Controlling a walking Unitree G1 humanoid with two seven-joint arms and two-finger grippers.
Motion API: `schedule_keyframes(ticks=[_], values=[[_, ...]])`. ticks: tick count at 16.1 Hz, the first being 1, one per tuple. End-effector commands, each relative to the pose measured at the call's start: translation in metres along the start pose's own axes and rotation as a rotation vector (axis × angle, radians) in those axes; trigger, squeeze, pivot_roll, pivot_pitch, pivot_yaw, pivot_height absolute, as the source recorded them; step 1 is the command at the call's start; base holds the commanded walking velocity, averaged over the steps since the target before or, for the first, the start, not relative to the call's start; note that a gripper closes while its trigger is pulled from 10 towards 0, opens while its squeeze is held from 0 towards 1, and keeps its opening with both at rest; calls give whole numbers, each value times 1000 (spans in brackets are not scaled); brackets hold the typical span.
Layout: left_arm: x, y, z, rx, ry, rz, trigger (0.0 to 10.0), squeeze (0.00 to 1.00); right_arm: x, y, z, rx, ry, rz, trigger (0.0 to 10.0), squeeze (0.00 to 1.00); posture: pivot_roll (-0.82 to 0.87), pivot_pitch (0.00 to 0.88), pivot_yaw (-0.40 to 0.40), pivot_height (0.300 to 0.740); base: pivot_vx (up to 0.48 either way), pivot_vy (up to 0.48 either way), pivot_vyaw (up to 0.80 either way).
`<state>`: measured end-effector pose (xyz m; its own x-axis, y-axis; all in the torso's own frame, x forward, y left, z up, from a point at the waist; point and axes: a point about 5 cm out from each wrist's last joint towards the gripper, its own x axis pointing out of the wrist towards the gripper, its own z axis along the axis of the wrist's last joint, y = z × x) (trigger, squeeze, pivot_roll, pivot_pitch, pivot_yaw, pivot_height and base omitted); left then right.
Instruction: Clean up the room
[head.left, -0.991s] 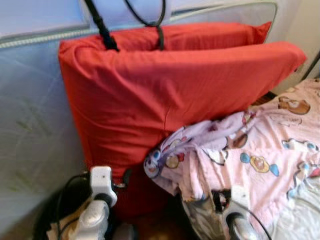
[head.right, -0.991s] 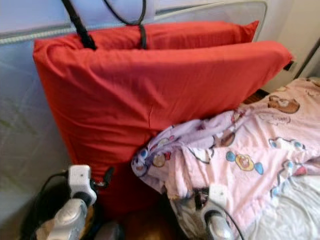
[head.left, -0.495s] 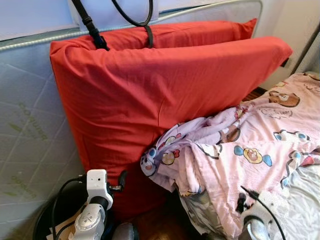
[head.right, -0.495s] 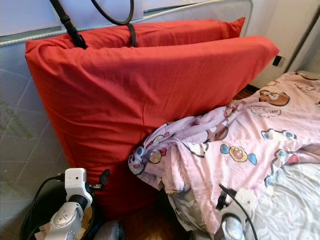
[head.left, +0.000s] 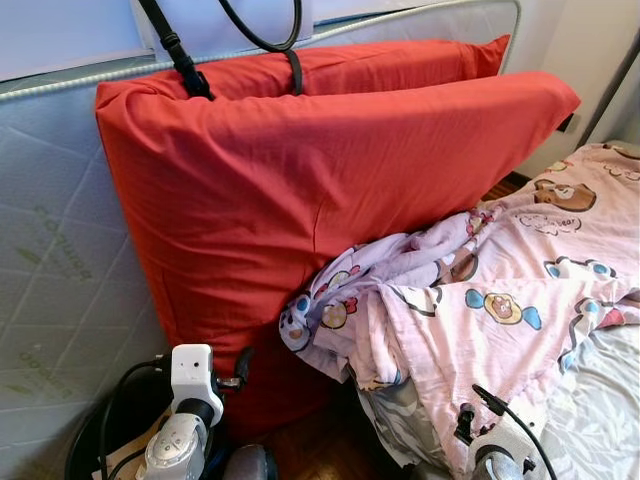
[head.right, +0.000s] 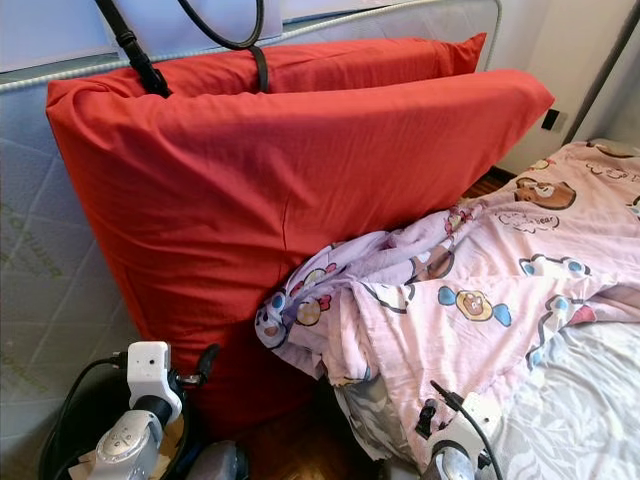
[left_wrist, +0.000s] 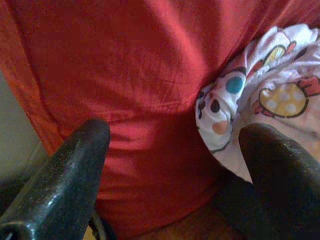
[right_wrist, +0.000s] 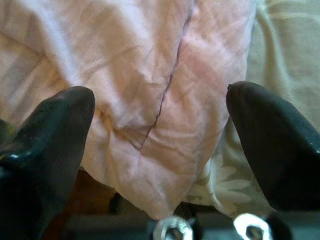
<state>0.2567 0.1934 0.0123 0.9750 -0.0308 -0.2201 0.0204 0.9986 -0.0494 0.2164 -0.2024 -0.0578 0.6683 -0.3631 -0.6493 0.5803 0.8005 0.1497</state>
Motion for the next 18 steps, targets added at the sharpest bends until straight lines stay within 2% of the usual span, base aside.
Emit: schedule_keyframes(ticks=[1,4,5,8,12,14,18], values=[[6,-1,8,26,-13,-27,10000,0,1,5,1,-24,18,16,10000,0,30,0,14,606,0,0,0],[15,4,23,43,-41,-33,10000,0,3,4,8,-23,4,4,10000,0,37,17,17,606,0,0,0],[14,6,25,46,-48,-31,10000,0,5,3,11,-20,2,-2,10000,0,39,30,18,606,0,0,0],[6,8,21,46,-43,-23,10000,0,7,2,16,-26,3,-5,10000,0,44,58,16,606,0,0,0],[-14,11,11,42,-25,-11,10000,0,8,9,18,-78,16,25,10000,0,55,90,14,606,0,0,0],[-23,11,8,45,-12,-9,10000,0,8,6,15,-82,35,1,10000,0,61,106,14,606,0,0,0],[-29,13,9,47,0,-4,10000,0,6,-2,7,-121,66,-53,10000,0,62,130,16,606,0,0,0]])
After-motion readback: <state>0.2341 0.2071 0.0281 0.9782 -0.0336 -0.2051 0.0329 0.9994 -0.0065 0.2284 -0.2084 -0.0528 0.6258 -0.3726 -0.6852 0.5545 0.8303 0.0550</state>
